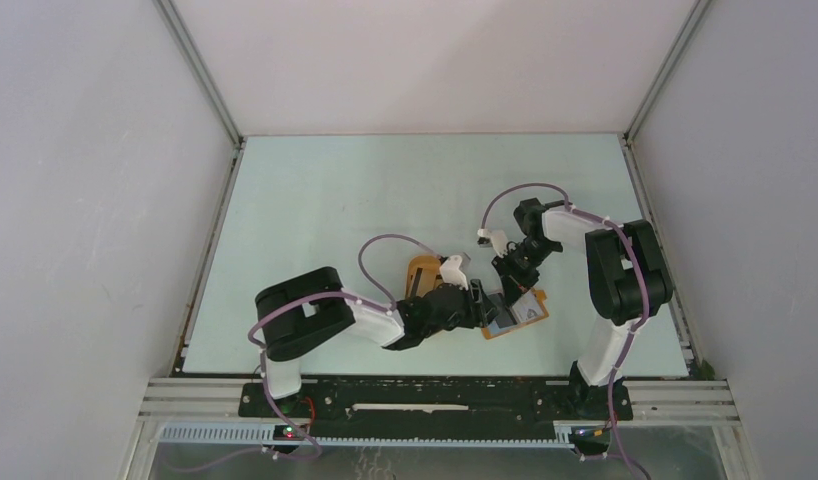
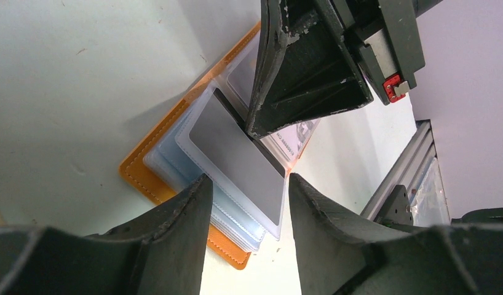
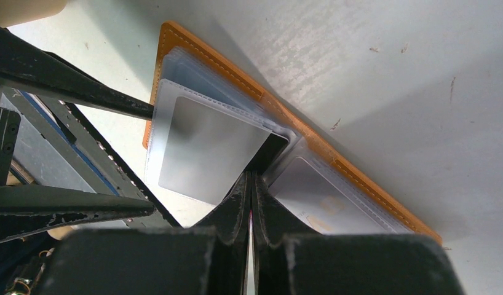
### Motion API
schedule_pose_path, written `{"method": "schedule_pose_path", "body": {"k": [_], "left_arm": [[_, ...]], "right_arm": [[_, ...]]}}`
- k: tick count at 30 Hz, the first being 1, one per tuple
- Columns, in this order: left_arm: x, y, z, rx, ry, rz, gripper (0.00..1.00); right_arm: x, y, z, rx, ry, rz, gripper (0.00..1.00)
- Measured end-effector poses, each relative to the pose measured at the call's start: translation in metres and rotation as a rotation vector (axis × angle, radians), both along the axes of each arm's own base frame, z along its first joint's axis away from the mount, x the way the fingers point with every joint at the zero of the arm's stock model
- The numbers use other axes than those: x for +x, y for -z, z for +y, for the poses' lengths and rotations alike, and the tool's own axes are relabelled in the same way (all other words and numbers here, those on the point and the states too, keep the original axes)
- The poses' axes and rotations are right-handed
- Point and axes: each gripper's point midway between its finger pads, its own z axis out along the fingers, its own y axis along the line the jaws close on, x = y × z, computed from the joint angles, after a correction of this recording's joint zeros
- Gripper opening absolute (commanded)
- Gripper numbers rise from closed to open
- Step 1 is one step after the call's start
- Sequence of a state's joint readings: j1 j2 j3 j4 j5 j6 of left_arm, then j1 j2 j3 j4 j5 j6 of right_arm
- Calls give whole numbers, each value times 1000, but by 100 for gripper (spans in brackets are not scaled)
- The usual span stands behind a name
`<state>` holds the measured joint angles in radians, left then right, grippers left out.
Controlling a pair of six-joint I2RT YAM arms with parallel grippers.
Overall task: Put the credit cards into the card holder
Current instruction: Insert the credit card into the card holder.
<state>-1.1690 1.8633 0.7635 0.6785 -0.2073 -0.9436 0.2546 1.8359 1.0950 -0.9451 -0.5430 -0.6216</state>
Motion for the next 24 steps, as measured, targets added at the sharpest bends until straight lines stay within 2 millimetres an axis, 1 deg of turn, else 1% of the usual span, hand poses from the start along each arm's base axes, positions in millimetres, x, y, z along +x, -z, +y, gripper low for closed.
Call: {"method": "schedule_pose_path", "body": {"k": [4, 5, 7, 9, 10, 12, 16, 19, 22, 24], "left_arm": [[0, 0, -2, -1, 1, 2, 54], [1, 0, -3, -3, 2, 4, 53], [2, 0, -5, -10, 3, 12, 53], [2, 1, -7, -15, 7, 21, 53], [3, 1, -7, -16, 8, 24, 53], [3, 0, -7, -19, 8, 26, 53], [4, -1, -8, -23, 8, 29, 53], [5, -3, -11, -30, 14, 29, 53], [7, -9, -17, -41, 24, 22, 53], [9, -17, -23, -54, 30, 14, 53]], "right_arm": [[0, 0, 0, -1, -1, 0, 9], [0, 0, 0, -1, -1, 0, 13], [0, -1, 0, -2, 0, 2, 24], [1, -2, 0, 0, 3, 4, 33], [1, -3, 0, 3, 9, 6, 36], [2, -5, -1, 12, 19, 4, 40], [8, -15, -5, 29, 41, -37, 40], [14, -27, -10, 47, 71, -77, 38], [22, -37, -21, 65, 124, -110, 37], [28, -45, -30, 78, 166, -140, 36]]}}
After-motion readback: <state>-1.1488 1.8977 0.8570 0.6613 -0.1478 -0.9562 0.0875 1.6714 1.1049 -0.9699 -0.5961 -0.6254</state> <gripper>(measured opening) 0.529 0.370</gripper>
